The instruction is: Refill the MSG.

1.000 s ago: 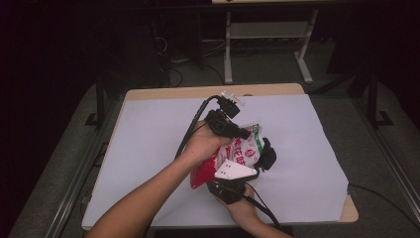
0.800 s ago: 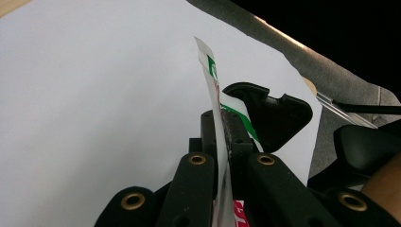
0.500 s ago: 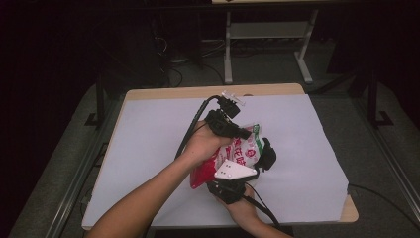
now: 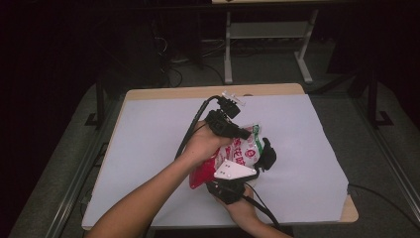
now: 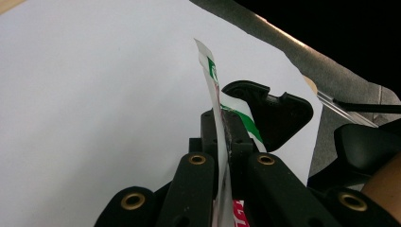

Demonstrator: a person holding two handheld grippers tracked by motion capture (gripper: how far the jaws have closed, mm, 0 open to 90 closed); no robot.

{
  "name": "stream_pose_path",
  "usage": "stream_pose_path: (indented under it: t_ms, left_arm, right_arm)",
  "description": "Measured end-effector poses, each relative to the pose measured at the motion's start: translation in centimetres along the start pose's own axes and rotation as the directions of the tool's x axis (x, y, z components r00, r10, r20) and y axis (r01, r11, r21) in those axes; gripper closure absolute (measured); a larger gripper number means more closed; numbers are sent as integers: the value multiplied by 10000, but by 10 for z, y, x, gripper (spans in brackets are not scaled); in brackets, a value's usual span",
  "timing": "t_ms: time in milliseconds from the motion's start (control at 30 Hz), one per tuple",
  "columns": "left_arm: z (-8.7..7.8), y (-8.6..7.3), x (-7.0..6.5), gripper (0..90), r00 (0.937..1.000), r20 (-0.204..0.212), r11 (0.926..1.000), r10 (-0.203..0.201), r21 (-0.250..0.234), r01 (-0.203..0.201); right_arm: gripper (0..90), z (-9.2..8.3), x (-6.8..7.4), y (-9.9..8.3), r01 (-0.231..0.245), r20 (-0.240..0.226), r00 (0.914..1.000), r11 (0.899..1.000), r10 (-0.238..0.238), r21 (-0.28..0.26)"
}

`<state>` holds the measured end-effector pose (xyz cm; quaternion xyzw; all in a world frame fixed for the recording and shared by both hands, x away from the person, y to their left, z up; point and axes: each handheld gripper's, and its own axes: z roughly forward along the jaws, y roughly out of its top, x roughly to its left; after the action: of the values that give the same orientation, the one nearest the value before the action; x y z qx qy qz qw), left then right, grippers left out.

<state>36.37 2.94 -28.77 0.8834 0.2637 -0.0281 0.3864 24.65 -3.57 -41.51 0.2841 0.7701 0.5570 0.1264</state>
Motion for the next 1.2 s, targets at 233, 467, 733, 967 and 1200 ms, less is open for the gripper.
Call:
stream_pose_path:
  t_ms: [233, 467, 733, 967, 1200]
  left_arm:
    - [1, 1, 0, 899, 10000, 10, 10000, 5, 30, -5]
    - [1, 1, 0, 898, 10000, 0, 9999, 15, 124, -15]
    - [2, 1, -1, 898, 10000, 50, 9998, 15, 173, -16]
    - [3, 1, -1, 898, 10000, 64, 9999, 34, 158, -35]
    - [3, 1, -1, 898, 10000, 59, 9999, 18, 135, -19]
  right_arm:
    - [900, 0, 0, 0, 10, -5, 10000, 10000, -10, -13]
    - [900, 0, 0, 1, 28, -54, 10000, 10000, -28, -30]
    - [900, 0, 1, 1, 25, -65, 10000, 10000, -25, -43]
    - [900, 0, 1, 1, 52, -59, 10000, 10000, -52, -40]
    - [900, 0, 1, 1, 28, -81, 10000, 10000, -28, -49]
